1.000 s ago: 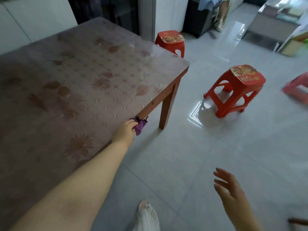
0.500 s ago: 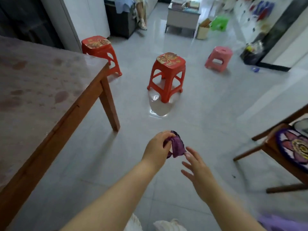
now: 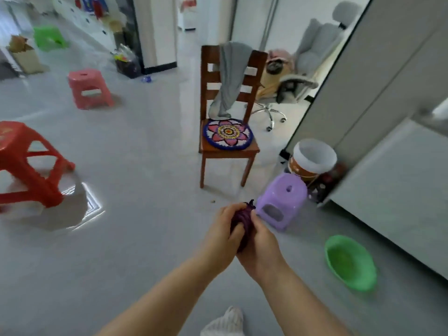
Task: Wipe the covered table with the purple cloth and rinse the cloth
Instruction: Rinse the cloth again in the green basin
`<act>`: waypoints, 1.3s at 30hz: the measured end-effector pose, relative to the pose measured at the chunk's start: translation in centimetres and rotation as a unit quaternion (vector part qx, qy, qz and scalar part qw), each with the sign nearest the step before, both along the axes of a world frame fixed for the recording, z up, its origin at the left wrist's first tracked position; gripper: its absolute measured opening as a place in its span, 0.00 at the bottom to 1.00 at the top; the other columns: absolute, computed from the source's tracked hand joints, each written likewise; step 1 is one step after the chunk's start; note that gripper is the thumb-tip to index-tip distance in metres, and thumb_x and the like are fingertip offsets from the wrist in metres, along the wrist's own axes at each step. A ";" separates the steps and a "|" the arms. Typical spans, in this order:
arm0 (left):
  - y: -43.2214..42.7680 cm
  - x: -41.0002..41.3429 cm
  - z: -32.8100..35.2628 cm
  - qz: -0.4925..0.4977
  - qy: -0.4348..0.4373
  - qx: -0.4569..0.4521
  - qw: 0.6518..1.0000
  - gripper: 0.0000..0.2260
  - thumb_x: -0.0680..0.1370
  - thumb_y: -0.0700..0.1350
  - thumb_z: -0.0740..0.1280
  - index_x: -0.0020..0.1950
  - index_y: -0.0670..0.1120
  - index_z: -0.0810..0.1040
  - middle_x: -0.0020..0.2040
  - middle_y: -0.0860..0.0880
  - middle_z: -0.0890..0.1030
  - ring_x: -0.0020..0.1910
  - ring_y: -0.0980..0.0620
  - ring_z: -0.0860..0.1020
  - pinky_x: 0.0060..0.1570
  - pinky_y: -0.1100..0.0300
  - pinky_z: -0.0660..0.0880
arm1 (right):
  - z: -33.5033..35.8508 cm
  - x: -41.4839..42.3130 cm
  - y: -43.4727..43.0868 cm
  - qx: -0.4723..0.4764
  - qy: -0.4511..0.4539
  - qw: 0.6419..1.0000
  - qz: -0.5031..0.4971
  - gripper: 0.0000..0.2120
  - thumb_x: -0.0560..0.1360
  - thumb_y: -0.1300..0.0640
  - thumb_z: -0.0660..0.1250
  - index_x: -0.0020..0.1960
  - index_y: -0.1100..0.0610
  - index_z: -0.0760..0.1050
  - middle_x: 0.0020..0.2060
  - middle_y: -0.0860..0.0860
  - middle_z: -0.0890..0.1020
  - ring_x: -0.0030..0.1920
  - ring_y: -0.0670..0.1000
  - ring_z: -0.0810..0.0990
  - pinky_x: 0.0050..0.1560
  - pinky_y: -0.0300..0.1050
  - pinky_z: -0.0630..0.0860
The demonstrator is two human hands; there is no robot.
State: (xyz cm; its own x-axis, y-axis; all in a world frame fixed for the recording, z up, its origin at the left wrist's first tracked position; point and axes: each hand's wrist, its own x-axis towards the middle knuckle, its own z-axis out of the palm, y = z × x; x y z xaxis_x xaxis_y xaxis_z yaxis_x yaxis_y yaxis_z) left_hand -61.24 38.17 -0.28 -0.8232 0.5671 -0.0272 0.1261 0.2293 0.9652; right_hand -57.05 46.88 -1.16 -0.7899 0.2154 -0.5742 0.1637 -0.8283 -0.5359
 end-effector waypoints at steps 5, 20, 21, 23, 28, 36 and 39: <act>11.9 5.4 -0.7 -0.121 -0.160 0.046 0.979 0.12 0.75 0.47 0.58 0.59 0.53 0.69 0.57 0.48 0.74 0.56 0.52 0.73 0.61 0.57 0.70 | -1.0 7.1 9.3 -0.006 -0.028 0.987 -0.156 0.19 0.80 0.47 0.54 0.61 0.56 0.75 0.53 0.55 0.83 0.49 0.51 0.83 0.42 0.45 0.78; 46.3 14.8 -1.0 -0.307 -0.232 0.014 0.923 0.06 0.77 0.45 0.63 0.51 0.44 0.71 0.45 0.46 0.77 0.46 0.52 0.76 0.52 0.56 0.74 | -0.9 19.4 40.1 0.033 -0.027 0.933 -0.358 0.18 0.78 0.54 0.57 0.64 0.60 0.72 0.57 0.58 0.80 0.58 0.55 0.79 0.50 0.49 0.79; 48.4 14.9 -1.2 -0.315 -0.233 0.015 0.920 0.05 0.77 0.44 0.64 0.50 0.45 0.72 0.44 0.47 0.78 0.45 0.53 0.76 0.50 0.58 0.75 | -1.0 19.5 42.1 0.040 -0.031 0.930 -0.364 0.19 0.76 0.54 0.59 0.65 0.61 0.72 0.58 0.59 0.80 0.58 0.56 0.79 0.50 0.49 0.79; 53.0 14.5 -1.9 -0.330 -0.230 0.007 0.915 0.01 0.77 0.45 0.64 0.47 0.49 0.72 0.43 0.49 0.78 0.43 0.55 0.76 0.45 0.62 0.74 | -1.7 19.4 46.2 0.047 -0.033 0.926 -0.374 0.23 0.72 0.52 0.62 0.64 0.61 0.72 0.57 0.60 0.80 0.57 0.57 0.80 0.46 0.49 0.80; 65.2 12.0 -5.6 -0.380 -0.211 -0.029 0.900 0.05 0.76 0.46 0.64 0.50 0.52 0.71 0.46 0.51 0.77 0.45 0.55 0.76 0.43 0.65 0.73 | -4.9 17.5 56.8 0.023 -0.056 0.915 -0.399 0.19 0.73 0.51 0.62 0.62 0.57 0.74 0.53 0.57 0.83 0.52 0.57 0.82 0.47 0.56 0.79; 82.5 9.3 -13.8 -0.541 -0.036 -0.080 0.836 0.06 0.67 0.55 0.68 0.37 0.55 0.73 0.45 0.56 0.76 0.49 0.57 0.73 0.50 0.64 0.69 | -12.8 15.9 71.4 0.003 -0.037 0.905 -0.424 0.22 0.61 0.68 0.67 0.55 0.65 0.78 0.51 0.61 0.81 0.53 0.57 0.80 0.57 0.50 0.73; 87.0 10.0 -19.2 -0.608 -0.071 -0.117 0.782 0.17 0.62 0.59 0.65 0.41 0.47 0.73 0.51 0.65 0.78 0.52 0.62 0.75 0.50 0.72 0.68 | -18.4 17.1 75.1 0.023 -0.074 0.916 -0.392 0.28 0.58 0.76 0.61 0.58 0.66 0.72 0.47 0.59 0.82 0.49 0.55 0.82 0.46 0.44 0.78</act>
